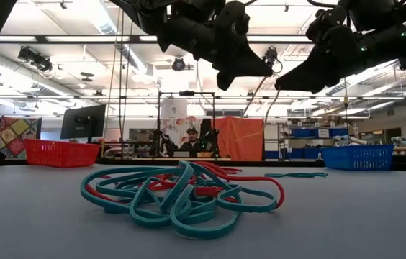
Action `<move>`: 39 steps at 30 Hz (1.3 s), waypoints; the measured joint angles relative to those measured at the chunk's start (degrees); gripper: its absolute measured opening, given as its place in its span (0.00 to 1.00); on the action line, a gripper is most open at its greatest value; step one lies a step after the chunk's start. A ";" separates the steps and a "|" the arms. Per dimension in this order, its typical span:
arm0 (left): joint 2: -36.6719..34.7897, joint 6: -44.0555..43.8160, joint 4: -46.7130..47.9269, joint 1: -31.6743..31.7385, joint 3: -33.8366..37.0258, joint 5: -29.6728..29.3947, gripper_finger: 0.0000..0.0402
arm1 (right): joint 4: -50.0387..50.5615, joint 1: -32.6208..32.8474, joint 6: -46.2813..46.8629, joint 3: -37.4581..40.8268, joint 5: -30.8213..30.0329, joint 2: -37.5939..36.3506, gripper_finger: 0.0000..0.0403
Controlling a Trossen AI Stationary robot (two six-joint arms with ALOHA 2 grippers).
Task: Sort rubber bands into baskets
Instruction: Put the yellow rubber band into the blue basket
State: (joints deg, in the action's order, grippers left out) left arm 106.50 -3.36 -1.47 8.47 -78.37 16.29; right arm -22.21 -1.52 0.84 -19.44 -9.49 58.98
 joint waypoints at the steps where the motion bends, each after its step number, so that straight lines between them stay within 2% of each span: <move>1: -0.01 -0.08 -0.55 -0.02 0.00 0.65 0.00 | -0.01 0.00 0.00 0.00 0.15 0.00 0.35; 6: 0.00 -1.28 -1.54 -0.16 0.00 2.00 0.00 | 0.02 0.00 1.46 0.00 0.12 0.00 0.23; 10: 0.00 -1.57 -1.19 -0.24 0.00 1.77 0.00 | 0.02 0.00 2.49 0.00 -0.04 0.00 0.07; 12: 0.00 -1.97 0.01 -0.24 0.02 1.45 0.02 | 0.10 0.00 2.62 0.00 -2.16 0.00 0.03; 15: 0.00 -2.00 1.66 -0.17 0.02 1.35 0.08 | 2.92 -0.52 4.47 -0.46 -7.43 0.00 0.04; 22: -0.02 -1.31 2.47 0.32 1.90 -1.68 0.20 | 21.02 -3.49 5.49 -6.75 -18.81 -0.07 0.02; 30: -0.02 -1.66 -2.31 0.39 7.08 -1.66 0.21 | 39.36 -6.94 5.66 -15.02 -25.52 -0.11 0.01; 39: -0.02 -4.46 -10.55 0.44 13.96 -1.64 0.21 | 55.30 -13.96 11.64 -20.72 -32.37 -0.15 0.01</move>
State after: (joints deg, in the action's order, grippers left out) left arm 106.48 -7.82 -12.02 8.91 -64.41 14.66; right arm 33.09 -15.48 12.48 -40.16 -41.86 58.83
